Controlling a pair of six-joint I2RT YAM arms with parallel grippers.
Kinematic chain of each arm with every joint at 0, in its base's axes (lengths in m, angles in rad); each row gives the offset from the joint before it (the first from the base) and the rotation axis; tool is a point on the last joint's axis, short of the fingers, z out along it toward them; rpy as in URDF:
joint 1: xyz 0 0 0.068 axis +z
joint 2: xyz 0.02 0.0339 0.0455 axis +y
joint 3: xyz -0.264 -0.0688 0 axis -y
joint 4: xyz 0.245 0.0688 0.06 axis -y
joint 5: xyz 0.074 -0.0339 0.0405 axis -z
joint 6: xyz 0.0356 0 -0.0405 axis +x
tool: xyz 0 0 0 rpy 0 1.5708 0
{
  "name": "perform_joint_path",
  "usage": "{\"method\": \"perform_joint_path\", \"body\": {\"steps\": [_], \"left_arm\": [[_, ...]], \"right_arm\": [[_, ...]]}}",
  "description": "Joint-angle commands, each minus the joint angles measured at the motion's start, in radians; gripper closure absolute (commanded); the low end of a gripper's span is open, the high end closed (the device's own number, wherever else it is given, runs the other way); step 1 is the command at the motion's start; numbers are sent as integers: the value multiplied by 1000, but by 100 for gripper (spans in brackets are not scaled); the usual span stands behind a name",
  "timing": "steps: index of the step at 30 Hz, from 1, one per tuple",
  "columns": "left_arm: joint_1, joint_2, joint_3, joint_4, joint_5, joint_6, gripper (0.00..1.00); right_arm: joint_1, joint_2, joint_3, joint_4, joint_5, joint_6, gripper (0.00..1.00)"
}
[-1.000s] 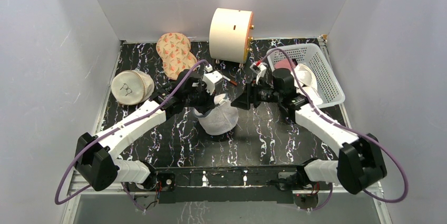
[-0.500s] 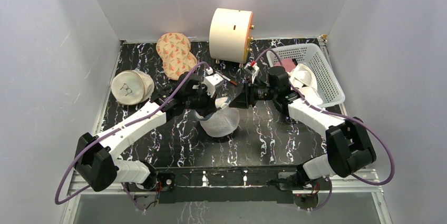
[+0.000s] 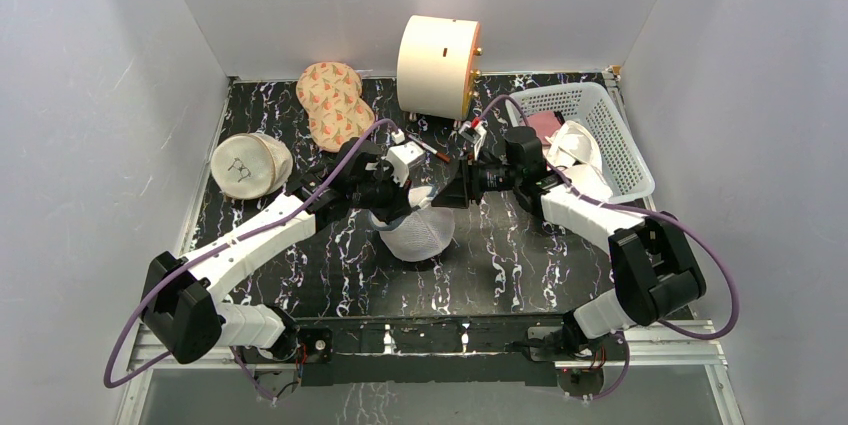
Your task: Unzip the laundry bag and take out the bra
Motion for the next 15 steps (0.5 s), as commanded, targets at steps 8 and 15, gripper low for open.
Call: {"method": "perform_joint_path", "body": {"steps": [8,15], "left_arm": [[-12,-29,7,-6,22,-12,100],[-14,-27,6,-12,19,-11,100]], "right_arm": [[-2,11,16,97,-25,29,77],[-2,-9,18,95,-22,42,78]]}}
